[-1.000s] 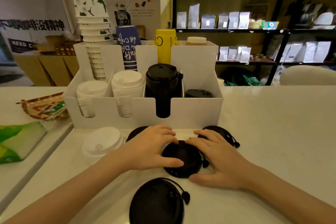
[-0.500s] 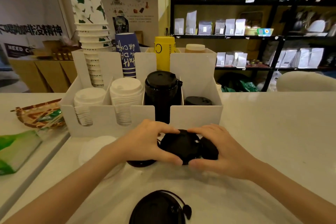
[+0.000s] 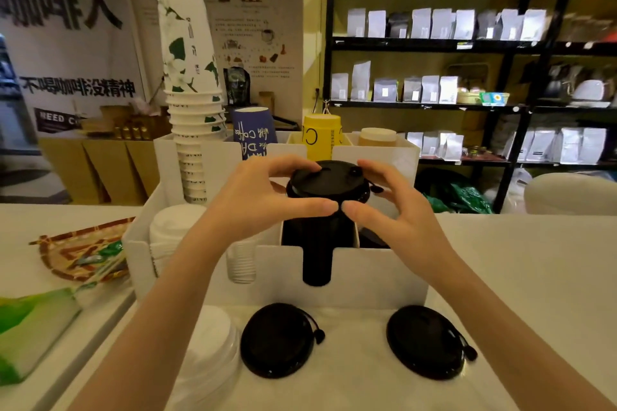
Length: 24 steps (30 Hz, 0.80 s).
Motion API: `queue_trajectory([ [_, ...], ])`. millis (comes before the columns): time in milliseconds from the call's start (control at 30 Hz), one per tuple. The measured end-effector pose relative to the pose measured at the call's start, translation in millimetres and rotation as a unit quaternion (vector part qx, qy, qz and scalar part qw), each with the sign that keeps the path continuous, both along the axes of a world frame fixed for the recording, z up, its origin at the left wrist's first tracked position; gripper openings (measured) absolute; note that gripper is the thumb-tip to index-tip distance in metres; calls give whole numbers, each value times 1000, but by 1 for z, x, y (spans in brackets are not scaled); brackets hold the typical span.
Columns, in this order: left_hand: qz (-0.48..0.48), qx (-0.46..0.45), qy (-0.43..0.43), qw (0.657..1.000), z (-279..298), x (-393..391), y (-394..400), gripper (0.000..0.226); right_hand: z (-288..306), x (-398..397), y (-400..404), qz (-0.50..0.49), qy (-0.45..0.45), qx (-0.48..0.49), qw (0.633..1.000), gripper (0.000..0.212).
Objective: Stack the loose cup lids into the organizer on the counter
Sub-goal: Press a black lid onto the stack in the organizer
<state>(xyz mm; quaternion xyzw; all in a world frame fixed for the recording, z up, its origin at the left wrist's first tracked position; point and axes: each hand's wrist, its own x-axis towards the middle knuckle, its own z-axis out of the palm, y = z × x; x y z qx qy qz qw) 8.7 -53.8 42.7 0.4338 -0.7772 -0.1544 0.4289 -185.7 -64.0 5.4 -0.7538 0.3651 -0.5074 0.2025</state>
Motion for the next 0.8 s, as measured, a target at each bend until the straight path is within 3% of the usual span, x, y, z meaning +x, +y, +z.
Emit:
queue_trajectory([
  [167,83,-41,34,995,-21,-9,-22,61,-14,9,-25,-23,-18,8,1000,46],
  [267,120,-61,8,991,-30,-13,-33,57,-24,10,-37,-24,-4,7,1000,38],
  [633,169,-73,-72,980,-46,-21,-47,66,-37,10,-50,-27,37,32,998,43],
  [800,126,-34,-57,990,-45,-15,-49,62,-38,13,-47,-49,65,1,997,44],
])
